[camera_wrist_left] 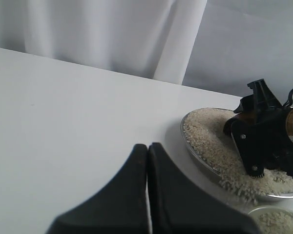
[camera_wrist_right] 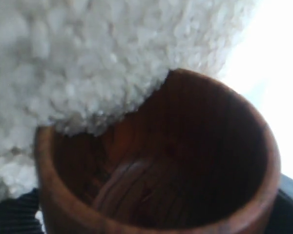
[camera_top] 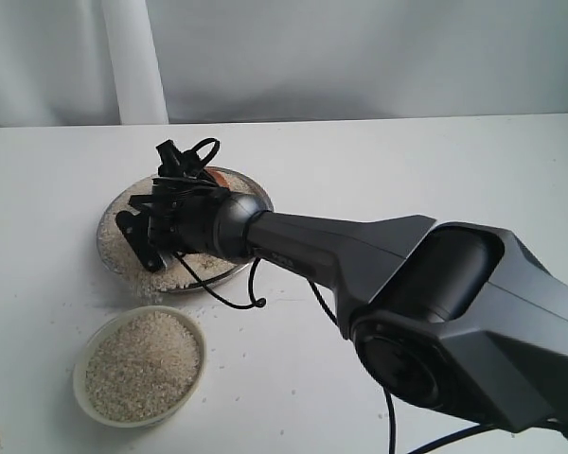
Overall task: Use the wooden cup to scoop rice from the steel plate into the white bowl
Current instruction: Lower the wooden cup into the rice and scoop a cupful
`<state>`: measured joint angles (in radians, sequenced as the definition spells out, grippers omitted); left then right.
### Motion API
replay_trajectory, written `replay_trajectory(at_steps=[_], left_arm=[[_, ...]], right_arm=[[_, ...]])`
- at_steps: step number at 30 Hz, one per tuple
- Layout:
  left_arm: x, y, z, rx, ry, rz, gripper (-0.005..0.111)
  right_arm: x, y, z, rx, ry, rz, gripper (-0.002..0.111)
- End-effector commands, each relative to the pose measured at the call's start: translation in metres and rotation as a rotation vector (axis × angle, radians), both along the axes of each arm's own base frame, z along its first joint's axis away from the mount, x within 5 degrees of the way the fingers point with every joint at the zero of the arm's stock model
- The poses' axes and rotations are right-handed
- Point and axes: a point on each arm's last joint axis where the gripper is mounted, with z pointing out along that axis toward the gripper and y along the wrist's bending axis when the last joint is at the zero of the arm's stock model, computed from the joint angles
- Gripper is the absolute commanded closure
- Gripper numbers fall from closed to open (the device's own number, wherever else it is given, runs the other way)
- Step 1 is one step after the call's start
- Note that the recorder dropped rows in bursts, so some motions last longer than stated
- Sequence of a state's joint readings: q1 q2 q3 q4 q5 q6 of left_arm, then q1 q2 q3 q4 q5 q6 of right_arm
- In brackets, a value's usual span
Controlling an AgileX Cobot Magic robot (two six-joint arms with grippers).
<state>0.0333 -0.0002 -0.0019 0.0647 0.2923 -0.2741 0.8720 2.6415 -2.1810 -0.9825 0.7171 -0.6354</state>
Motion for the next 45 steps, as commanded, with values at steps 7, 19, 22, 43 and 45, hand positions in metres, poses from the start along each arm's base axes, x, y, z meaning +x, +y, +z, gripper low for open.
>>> replay_trajectory(at_steps=[7, 19, 22, 43, 45], left_arm=[[0.000, 0.000, 0.000, -0.005, -0.005, -0.006, 0.107], [0.000, 0.000, 0.000, -0.005, -0.005, -0.006, 0.107], [0.000, 0.000, 0.000, -0.005, -0.005, -0.006, 0.107], [0.000, 0.000, 0.000, -0.005, -0.005, -0.006, 0.107], [0.000, 0.000, 0.000, -0.005, -0.005, -0.006, 0.107]], right_arm=[[-0.014, 0.011, -0.017, 0.166, 0.158, -0.037, 0.108], [-0.019, 0.020, -0.020, 0.331, 0.261, -0.053, 0.108], [-0.020, 0.022, -0.020, 0.353, 0.275, -0.054, 0.108], [-0.013, 0.013, -0.025, 0.493, 0.442, -0.134, 0.108], [-0.013, 0.014, -0.025, 0.503, 0.447, -0.130, 0.108]])
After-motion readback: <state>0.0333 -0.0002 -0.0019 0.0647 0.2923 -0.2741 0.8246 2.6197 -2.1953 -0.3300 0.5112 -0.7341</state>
